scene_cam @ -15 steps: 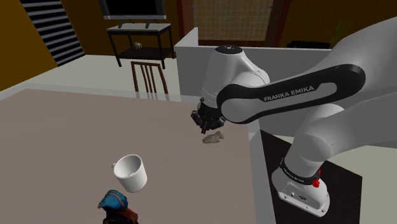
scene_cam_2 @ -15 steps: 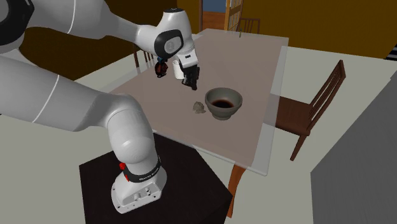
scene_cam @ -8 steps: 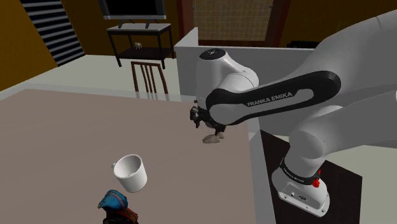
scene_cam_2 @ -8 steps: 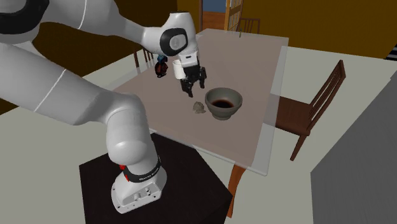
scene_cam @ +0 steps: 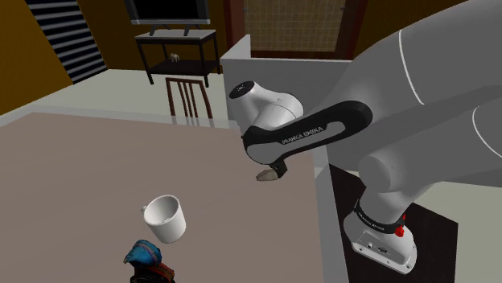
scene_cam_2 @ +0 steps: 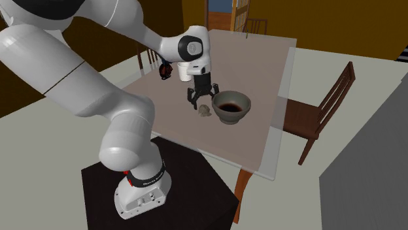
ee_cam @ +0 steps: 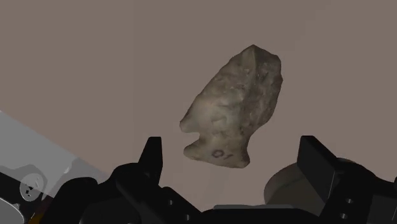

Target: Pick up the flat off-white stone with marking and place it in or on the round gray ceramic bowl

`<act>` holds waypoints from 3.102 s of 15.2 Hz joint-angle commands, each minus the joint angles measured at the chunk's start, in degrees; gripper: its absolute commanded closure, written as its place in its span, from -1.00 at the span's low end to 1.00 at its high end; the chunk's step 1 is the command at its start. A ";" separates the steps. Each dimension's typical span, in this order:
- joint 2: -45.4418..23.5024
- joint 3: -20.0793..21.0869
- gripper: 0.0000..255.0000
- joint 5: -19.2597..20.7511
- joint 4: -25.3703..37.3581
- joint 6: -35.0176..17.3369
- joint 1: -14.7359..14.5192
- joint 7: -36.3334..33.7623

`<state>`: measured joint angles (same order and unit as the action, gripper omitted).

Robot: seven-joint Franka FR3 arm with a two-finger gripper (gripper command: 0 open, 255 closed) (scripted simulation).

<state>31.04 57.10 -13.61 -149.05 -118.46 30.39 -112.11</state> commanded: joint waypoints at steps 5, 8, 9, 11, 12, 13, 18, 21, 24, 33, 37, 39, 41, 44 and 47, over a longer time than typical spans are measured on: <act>-1.19 1.09 -1.00 0.13 -2.27 -2.77 0.98 -0.43; -1.19 1.10 -1.00 0.13 -2.27 -2.77 0.98 -0.43; -1.19 1.10 -1.00 0.13 -2.27 -2.77 0.98 -0.43; -1.19 1.09 1.00 0.13 -2.26 -2.76 0.99 -0.43; -1.19 1.09 1.00 0.13 -2.26 -2.76 0.99 -0.43; -1.19 1.09 1.00 0.13 -2.27 -2.76 0.98 -0.43; -1.19 1.08 1.00 0.13 -2.29 -2.78 0.98 -0.41; -0.55 0.40 1.00 0.02 -1.94 -1.82 0.54 -0.08; 1.25 -1.53 1.00 -0.19 -0.88 1.01 -0.57 0.92; 5.47 -6.35 1.00 0.13 2.96 9.02 -2.58 3.25; 6.82 -8.14 1.00 0.57 4.97 12.37 -3.02 4.06; 7.38 -8.96 1.00 0.83 6.04 14.00 -3.17 4.43; 7.87 -9.74 1.00 1.11 7.15 15.60 -3.26 4.79; 8.48 -10.84 1.00 1.56 8.90 17.96 -3.34 5.28; 8.94 -11.86 1.00 2.04 10.74 20.26 -3.34 5.74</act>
<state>39.76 45.73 -11.80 -138.94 -99.07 27.05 -106.65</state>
